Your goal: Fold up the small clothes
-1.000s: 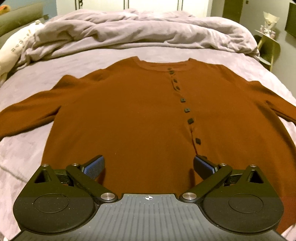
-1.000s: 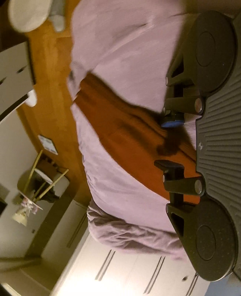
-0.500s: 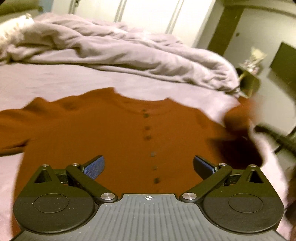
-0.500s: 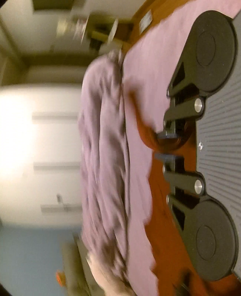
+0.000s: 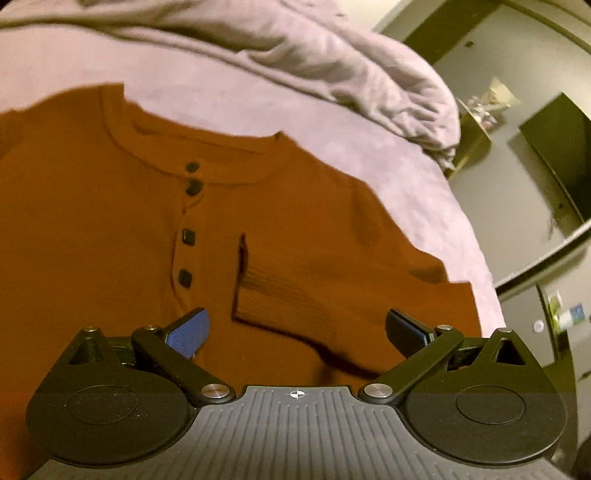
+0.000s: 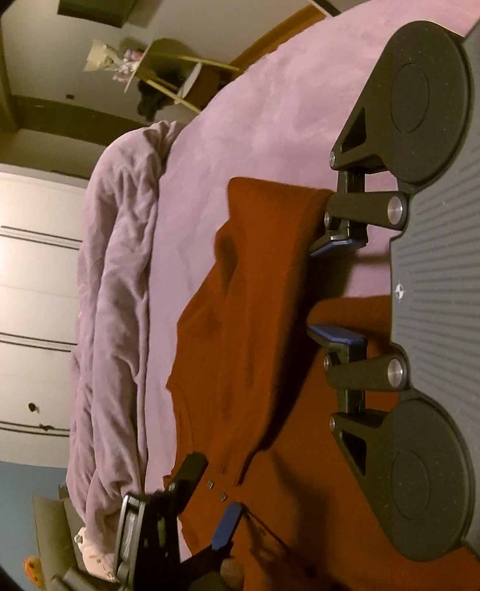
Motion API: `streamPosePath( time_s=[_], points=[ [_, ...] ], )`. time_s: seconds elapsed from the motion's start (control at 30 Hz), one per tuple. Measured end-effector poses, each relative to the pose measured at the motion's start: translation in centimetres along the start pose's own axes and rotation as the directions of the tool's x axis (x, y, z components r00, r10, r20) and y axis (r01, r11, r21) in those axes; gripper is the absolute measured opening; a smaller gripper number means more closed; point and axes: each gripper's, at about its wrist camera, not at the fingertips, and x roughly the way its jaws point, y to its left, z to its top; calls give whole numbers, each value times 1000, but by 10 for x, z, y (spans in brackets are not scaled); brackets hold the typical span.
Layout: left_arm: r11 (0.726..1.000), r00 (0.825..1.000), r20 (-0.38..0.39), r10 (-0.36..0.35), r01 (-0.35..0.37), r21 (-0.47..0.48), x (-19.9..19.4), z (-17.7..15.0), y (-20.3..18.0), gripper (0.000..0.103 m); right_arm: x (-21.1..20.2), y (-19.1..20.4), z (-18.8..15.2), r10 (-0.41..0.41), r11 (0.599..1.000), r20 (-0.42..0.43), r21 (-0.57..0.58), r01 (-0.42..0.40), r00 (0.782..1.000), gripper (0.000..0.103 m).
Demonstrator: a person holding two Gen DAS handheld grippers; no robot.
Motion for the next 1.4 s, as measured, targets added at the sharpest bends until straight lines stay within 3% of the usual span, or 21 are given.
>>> streamPosePath(
  time_s=[0.1,0.27,0.33,0.37,0.53,0.67,0.77,0.87,0.93,0.97,1.07,1.2,1.27,1.37,1.4],
  points=[
    [999,1000,9,-26,26,-28,9,8,5,101,0,-2,-5,4,1000,-8,24,-4,1000,39],
    [1000,1000,-31,1,0,10,25,19,-4,59,4,-3,-12,19,998,-17,60,-18,1000,39],
    [1000,999,-51,4,-4,18,27,20,-6,25,5,-1,-10,14,998,-14,58,-14,1000,39],
    [1000,998,-66,-1,2,13,29,21,-7,14,5,0,-9,12,998,-13,55,-11,1000,39],
    [998,999,-27,-34,35,52,9,25,-14,11,3,4,-2,-11,999,-6,37,11,1000,41],
    [991,994,105,-17,3,135,-46,36,-9,10,1,7,2,-25,1000,-3,18,25,1000,41],
    [985,977,196,86,-113,134,-85,42,16,10,2,9,4,-35,999,-5,8,35,999,41],
    [957,938,233,256,-280,79,-113,44,57,10,8,13,6,-46,999,-18,-1,46,999,41],
    [917,900,224,375,-395,52,-120,40,83,10,13,15,9,-46,999,-34,-2,46,998,41],
    [904,890,203,409,-426,48,-120,36,94,10,15,17,11,-41,999,-43,-4,41,998,41],
    [915,907,155,391,-401,40,-117,22,114,11,18,27,17,-27,999,-45,-35,25,999,41],
    [936,922,171,346,-352,4,-114,16,120,15,23,49,26,-38,990,-34,-140,33,999,41],
    [954,938,176,298,-296,-39,-116,20,126,15,32,63,30,-66,973,-36,-222,57,997,41],
    [968,947,202,250,-245,-50,-120,22,126,14,47,83,32,-126,932,-22,-346,111,992,40],
    [971,949,209,237,-233,-44,-121,23,124,13,51,88,33,-134,919,-12,-376,119,991,34]
  ],
)
